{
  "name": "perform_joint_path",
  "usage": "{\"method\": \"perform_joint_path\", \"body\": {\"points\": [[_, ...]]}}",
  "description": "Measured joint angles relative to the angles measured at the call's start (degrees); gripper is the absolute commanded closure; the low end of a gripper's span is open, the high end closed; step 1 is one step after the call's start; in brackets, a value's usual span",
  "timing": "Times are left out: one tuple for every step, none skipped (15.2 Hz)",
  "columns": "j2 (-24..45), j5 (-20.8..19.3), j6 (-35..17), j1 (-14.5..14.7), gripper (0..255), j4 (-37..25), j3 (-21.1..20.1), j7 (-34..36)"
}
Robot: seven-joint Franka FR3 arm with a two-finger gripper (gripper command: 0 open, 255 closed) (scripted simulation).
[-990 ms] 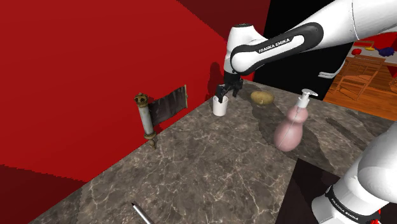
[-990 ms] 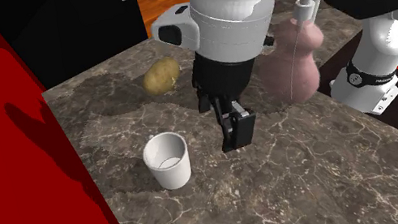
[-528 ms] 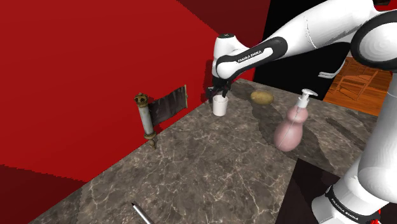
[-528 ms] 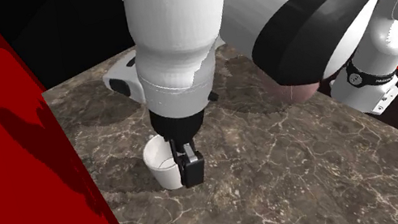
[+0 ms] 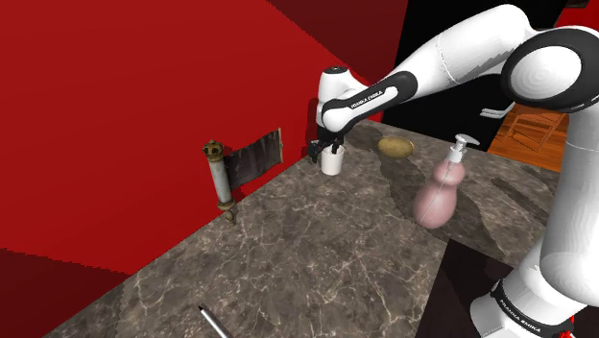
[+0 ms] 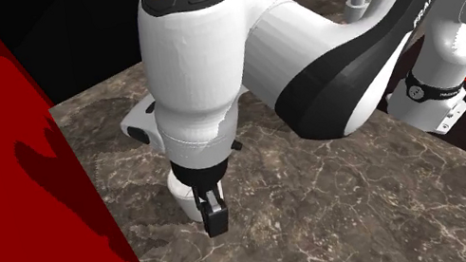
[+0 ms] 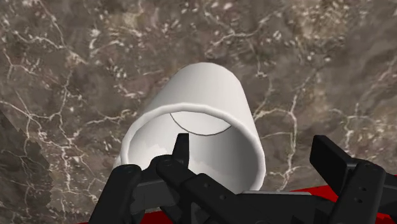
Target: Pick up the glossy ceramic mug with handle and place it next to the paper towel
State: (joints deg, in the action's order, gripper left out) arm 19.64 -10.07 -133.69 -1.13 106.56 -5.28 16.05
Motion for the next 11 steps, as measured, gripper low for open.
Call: {"method": "perform_joint_path", "body": {"points": [[0.2, 0.0, -0.2, 0.0, 0, -0.1, 0.0, 0.0], [0.3, -0.1, -0.2, 0.0, 0, -0.1, 0.0, 0.0], [0.4, -0.1, -0.2, 0.0, 0, -0.1, 0.0, 0.0], [0.4, -0.1, -0.3, 0.0, 0, -0.1, 0.0, 0.0], [0.4, -0.1, -0.3, 0.0, 0, -0.2, 0.0, 0.0], [0.4, -0.1, -0.3, 0.0, 0, -0.2, 0.0, 0.0], [0.4, -0.1, -0.3, 0.0, 255, -0.2, 0.0, 0.0], [0.4, -0.1, -0.3, 0.0, 255, -0.2, 0.0, 0.0], [0.4, -0.1, -0.3, 0.0, 255, -0.2, 0.0, 0.0], [0.4, -0.1, -0.3, 0.0, 255, -0.2, 0.0, 0.0], [0.4, -0.1, -0.3, 0.0, 255, -0.2, 0.0, 0.0]]}}
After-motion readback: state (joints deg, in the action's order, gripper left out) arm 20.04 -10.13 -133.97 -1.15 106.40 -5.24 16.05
